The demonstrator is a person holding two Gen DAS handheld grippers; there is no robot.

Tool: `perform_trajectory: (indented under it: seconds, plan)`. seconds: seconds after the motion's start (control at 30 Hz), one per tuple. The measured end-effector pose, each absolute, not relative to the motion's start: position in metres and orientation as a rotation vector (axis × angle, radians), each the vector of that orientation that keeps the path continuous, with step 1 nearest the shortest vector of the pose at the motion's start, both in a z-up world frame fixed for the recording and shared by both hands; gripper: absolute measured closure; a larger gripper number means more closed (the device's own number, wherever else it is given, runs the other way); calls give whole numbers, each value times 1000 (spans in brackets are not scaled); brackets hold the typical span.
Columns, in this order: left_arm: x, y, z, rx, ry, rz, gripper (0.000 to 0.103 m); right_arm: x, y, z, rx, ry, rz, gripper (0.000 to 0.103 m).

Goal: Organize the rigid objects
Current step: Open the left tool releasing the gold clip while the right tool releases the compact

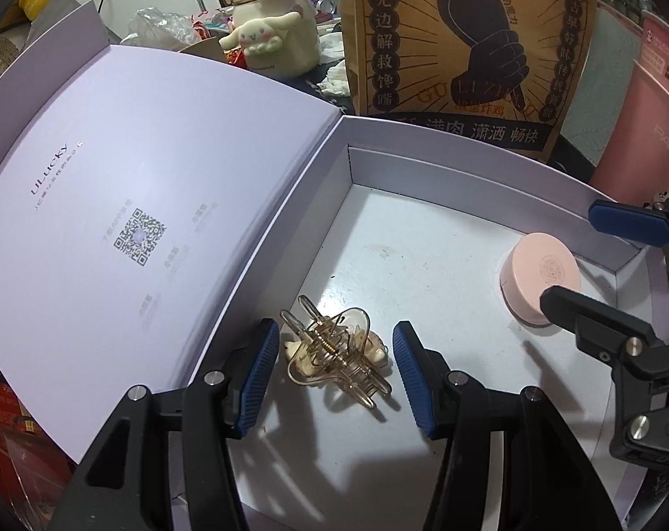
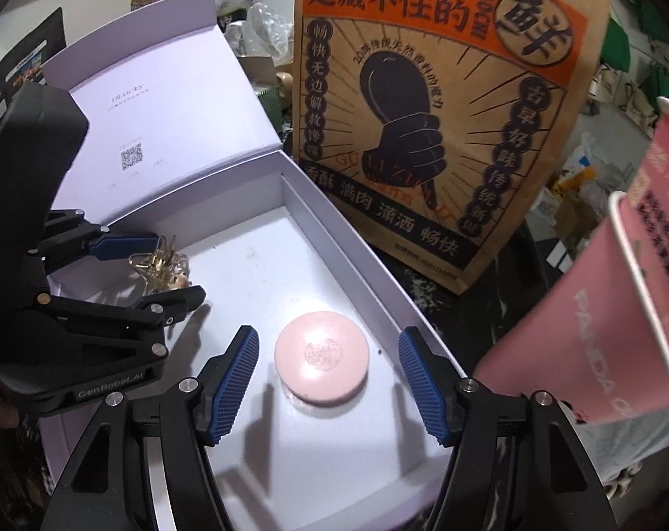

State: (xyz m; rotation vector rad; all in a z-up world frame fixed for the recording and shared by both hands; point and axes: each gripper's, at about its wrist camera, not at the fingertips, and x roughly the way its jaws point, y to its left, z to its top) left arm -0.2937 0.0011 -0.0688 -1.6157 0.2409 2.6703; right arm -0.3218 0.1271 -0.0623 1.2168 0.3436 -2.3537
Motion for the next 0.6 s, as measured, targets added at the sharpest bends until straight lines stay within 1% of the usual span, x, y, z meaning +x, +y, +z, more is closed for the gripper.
perform_trajectory:
  seconds: [0.03,0.07,0.13,0.2,0.3,0.53,0.6]
  plan:
    - [-292,1,-68,-1617,235,2670,42,-321,129,-61,1216,342,-2355,37]
    - [-290,2,-67,-1615,228,2667,39,-319,131,-59,1216,342,-2359,37]
    - [-287,3,-64,-1610,215,2657,23,-316,134,-56,1212,348,-2368,37]
    - [-281,7,-61,-1598,224,2664,17,-312,138,-52,1203,351,-2376,36]
    - [-273,12,-52,-1572,252,2695,16,-306,142,-46,1194,351,-2389,36]
    - [-251,15,-26,-1509,231,2744,15,-291,147,-26,1158,355,-2428,36]
    - [-257,16,-23,-1489,237,2764,15,-284,149,-18,1145,360,-2438,36]
